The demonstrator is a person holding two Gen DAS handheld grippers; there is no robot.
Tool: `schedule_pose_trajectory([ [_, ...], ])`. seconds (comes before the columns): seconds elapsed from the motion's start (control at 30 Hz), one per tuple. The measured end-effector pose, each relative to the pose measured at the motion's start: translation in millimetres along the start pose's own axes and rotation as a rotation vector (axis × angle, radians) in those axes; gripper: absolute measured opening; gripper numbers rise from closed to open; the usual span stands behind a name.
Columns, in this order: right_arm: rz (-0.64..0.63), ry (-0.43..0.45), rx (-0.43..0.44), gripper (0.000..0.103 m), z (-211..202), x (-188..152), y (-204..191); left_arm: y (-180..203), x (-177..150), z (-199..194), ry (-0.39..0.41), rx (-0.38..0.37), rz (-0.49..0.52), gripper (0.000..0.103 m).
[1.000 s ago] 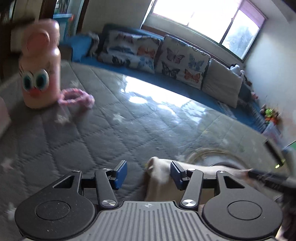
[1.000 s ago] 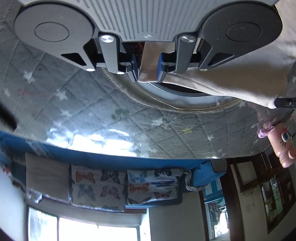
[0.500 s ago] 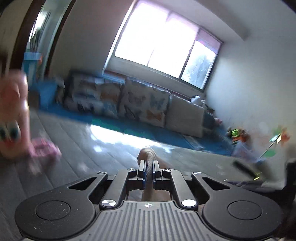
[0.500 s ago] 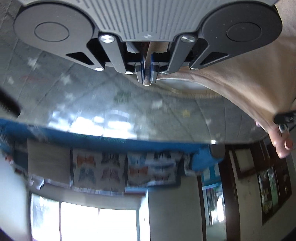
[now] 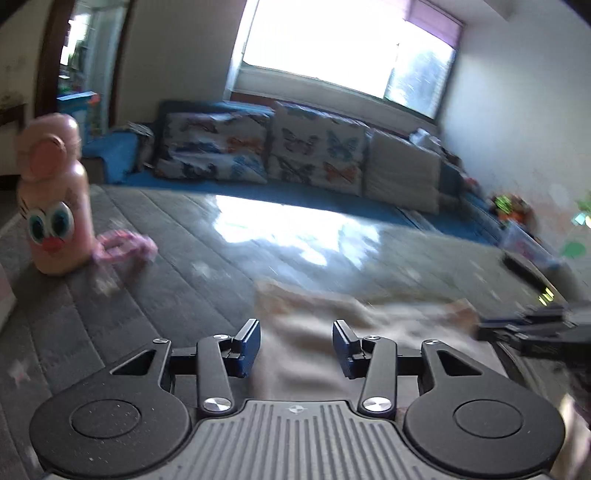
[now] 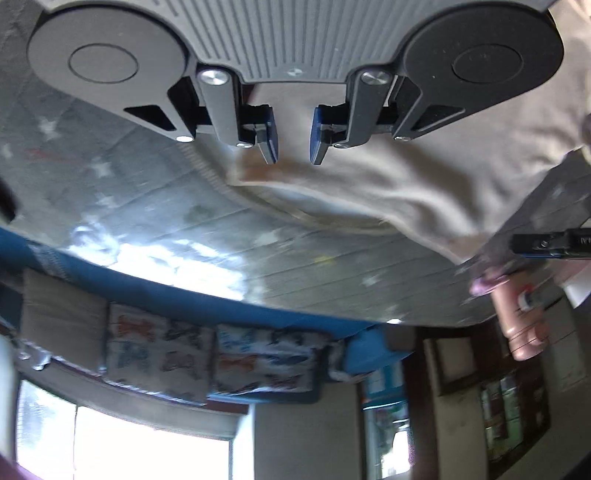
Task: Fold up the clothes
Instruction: 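Lay the shirt flat and open both grippers, then grasp the sleeve cuff with the right gripper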
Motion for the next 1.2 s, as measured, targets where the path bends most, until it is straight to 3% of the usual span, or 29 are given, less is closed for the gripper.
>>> schedule_pose_trajectory([
  [0.17, -0.054, -0.055, 0.047, 0.019, 3.2, -17.2, -32.7, 20.2, -38.3, -6.8, -0.063, 0.013, 0.091, 0.043],
  [0.57, -0.279, -0.085, 0.153, 0.030, -55.2, -97.0, -111.6, 59.8, -98.0, -55.3, -0.016, 0.057, 0.299, 0.043],
  [0.73, -0.339, -0.054, 0.158, 0.035, -88.0, -131.8, -130.8, 69.7, -127.0, -60.9, -0.042, 0.052, 0.339, 0.043],
  [0.97, -0.192, 0.002, 0.156, 0.035, -137.0, -158.1, -95.6, 78.0, -129.7, -78.0, -0.013, 0.060, 0.341, 0.044],
  [1.2, 0.030, 0.018, -0.073, 0.035, -153.8, -182.1, -5.2, 111.6, -120.6, -81.8, 0.017, 0.000, 0.359, 0.045],
])
Point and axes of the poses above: each gripper's, at about its wrist camera, not at the fingertips, and z roughly the way its jaws point, y to its right, x to its top, the point moved 6 cm from there along z, roughly the way its jaws point, and after that the axes turned 8 degrees about -y, right-handed, at the moved point
